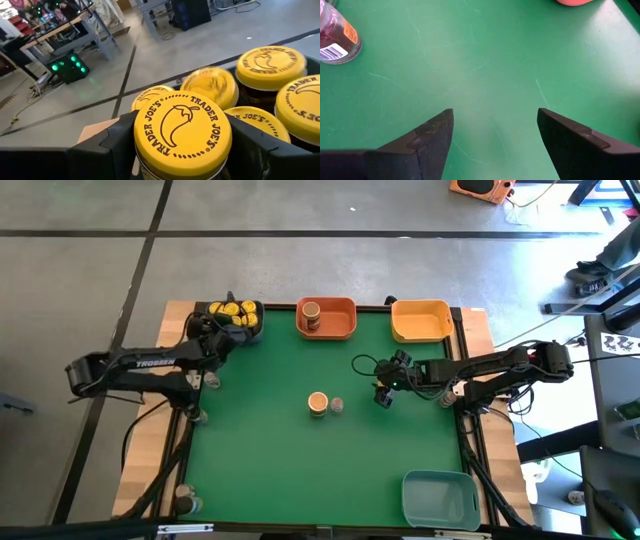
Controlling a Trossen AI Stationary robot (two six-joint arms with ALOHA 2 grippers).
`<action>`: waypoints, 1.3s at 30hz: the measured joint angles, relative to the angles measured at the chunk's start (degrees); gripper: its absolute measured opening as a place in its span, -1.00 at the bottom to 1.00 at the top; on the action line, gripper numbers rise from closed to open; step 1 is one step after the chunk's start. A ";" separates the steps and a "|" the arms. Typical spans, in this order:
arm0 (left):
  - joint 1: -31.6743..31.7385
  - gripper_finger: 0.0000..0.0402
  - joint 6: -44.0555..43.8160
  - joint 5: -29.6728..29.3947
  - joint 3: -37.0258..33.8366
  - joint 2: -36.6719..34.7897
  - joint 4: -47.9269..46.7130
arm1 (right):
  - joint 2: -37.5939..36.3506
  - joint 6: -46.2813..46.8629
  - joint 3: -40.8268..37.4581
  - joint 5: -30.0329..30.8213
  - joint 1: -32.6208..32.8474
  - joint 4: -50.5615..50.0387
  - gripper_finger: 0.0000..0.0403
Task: Sort spices by type
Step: Put the yellow seasoning bottle into the blue bin, then put the gold seasoning bottle into the orange bin
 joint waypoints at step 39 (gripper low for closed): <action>-2.45 0.39 1.01 32.17 -1.41 -22.12 0.07 | 0.00 -0.01 0.00 -1.12 -0.01 -0.02 0.43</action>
